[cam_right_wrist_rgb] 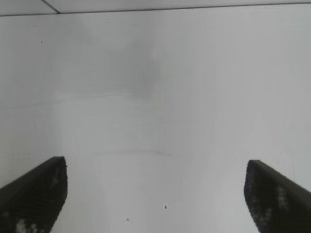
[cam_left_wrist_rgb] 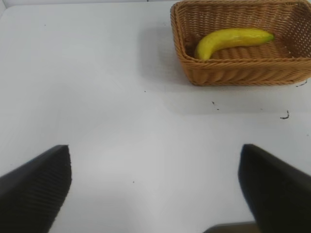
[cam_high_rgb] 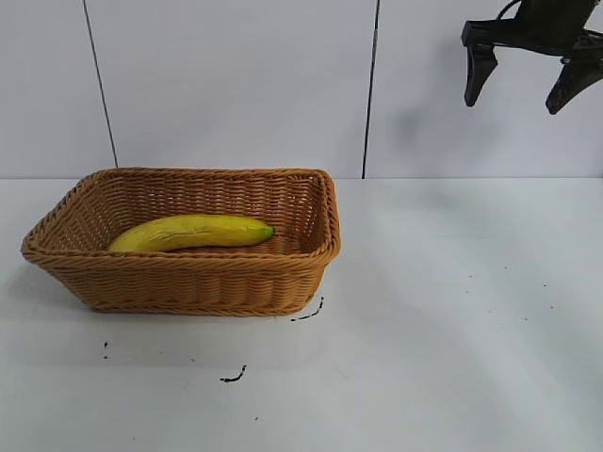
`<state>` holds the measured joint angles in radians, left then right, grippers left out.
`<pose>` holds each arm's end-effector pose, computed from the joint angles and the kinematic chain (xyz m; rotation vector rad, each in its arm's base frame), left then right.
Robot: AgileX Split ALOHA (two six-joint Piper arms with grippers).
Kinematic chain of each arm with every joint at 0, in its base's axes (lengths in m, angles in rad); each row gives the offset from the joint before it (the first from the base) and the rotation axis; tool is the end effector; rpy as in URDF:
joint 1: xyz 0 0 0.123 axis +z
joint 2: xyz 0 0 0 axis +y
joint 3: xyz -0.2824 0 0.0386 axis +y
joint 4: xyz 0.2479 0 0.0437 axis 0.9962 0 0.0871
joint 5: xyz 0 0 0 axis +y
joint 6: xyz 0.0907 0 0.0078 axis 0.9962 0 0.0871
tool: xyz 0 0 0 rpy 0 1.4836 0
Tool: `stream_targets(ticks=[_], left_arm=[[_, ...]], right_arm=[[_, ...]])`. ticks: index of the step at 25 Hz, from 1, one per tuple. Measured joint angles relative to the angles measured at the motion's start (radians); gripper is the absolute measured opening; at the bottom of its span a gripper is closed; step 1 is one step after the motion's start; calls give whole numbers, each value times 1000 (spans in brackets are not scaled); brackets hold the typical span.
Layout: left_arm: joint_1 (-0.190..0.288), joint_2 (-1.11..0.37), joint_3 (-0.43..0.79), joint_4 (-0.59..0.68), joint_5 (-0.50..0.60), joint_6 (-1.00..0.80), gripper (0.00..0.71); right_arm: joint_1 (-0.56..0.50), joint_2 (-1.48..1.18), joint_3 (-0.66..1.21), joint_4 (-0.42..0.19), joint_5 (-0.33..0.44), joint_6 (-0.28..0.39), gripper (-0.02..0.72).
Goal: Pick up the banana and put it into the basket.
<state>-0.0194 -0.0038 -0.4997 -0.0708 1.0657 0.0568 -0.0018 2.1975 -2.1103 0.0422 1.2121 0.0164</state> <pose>-0.0058 -0.0055 0.2768 0.0815 2.0427 -0.0614 0.4795 0.0027 0.2658 0.0360 2.7824 0.0624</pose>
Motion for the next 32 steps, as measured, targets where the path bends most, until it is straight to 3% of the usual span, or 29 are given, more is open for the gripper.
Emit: stream_targets(ticks=[14,22,32], left_arm=[[0,0,0,0,1,0,693],[0,0,0,0,1,0,693],[0,0,0,0,1,0,693]], right_arm=[[8,-537,872,47,-1,-42,679],[8,-972,1264,65,-1,-42,679],[8,-1631,1567,62,-190,-45,679]])
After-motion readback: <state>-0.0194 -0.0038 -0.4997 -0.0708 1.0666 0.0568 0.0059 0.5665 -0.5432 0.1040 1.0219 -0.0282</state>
